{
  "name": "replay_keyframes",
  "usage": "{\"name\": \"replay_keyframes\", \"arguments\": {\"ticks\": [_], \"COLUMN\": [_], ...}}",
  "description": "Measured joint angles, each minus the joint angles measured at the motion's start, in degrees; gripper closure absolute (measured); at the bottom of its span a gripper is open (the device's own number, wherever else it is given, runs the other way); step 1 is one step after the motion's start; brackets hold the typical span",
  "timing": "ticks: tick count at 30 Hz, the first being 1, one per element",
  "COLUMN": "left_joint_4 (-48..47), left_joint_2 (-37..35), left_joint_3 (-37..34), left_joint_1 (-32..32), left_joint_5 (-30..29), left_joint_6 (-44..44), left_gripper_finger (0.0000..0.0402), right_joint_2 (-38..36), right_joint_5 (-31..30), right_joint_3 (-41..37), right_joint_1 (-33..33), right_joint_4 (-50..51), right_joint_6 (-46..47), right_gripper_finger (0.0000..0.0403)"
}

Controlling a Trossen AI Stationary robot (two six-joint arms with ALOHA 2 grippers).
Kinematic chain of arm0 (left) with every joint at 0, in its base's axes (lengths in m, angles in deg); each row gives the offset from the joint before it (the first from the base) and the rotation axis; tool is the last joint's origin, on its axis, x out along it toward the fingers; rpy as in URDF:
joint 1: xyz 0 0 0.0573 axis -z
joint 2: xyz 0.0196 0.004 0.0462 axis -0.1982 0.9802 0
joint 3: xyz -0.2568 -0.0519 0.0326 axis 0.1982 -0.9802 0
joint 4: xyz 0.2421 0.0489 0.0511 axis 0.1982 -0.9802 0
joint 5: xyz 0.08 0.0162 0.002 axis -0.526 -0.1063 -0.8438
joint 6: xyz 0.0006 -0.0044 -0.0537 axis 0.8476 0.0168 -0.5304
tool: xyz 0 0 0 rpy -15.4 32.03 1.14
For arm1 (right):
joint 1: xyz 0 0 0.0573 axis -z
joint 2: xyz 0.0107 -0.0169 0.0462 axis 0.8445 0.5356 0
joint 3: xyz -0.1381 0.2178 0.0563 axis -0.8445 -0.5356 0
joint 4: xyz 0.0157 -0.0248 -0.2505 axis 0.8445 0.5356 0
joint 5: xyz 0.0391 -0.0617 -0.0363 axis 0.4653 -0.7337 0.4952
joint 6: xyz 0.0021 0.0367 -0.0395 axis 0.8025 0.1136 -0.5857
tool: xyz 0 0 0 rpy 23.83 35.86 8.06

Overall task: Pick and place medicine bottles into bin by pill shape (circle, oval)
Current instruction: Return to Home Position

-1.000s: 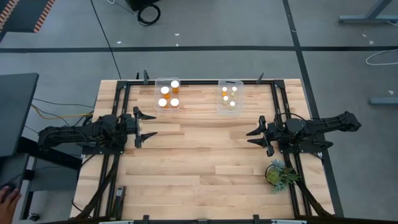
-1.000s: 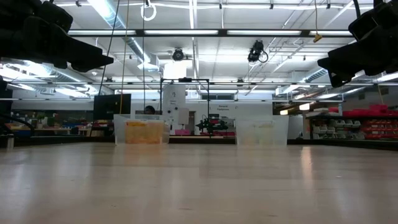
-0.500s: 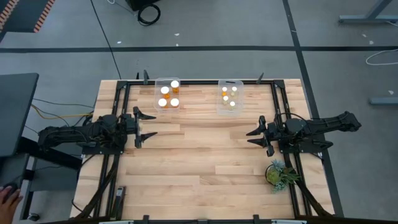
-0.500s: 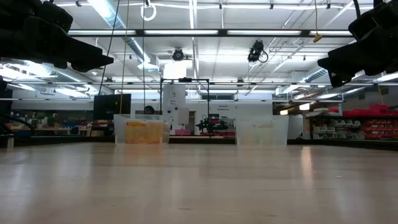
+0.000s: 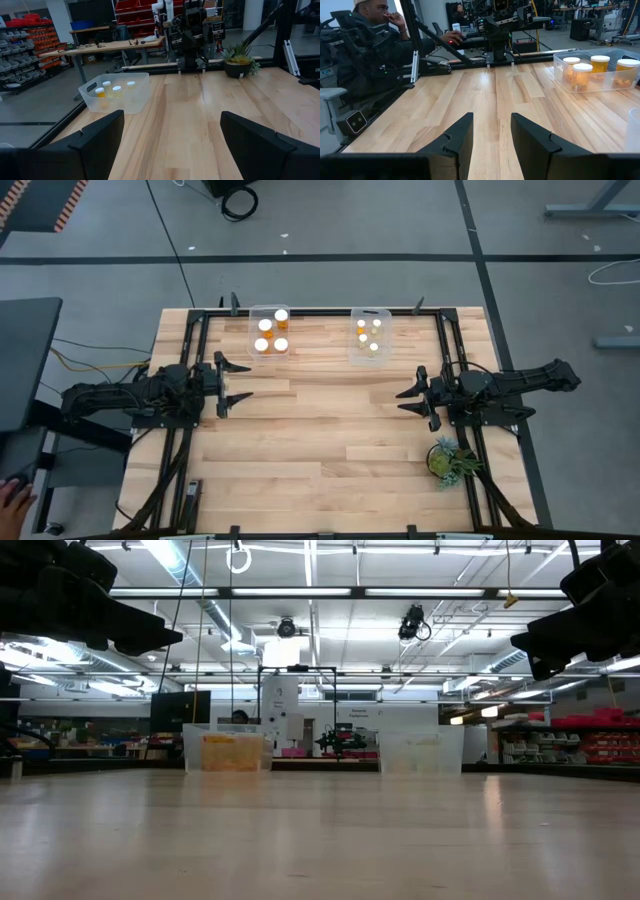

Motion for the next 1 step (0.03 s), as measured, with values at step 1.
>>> {"name": "replay_keyframes", "arguments": {"ticks": [1], "left_joint_4": [0.02], "left_joint_2": [-0.01], "left_joint_3": [0.02], "left_joint_1": [-0.02], "left_joint_5": [-0.01], "left_joint_6": [0.02], "left_gripper_finger": [0.0060], "right_joint_2": [0.01], "right_joint_5": [0.02], "right_joint_3": [0.00], "right_joint_1": [0.01], "right_joint_4": [0.02], "right_joint_6": [0.00], "right_gripper_finger": [0.0264]}}
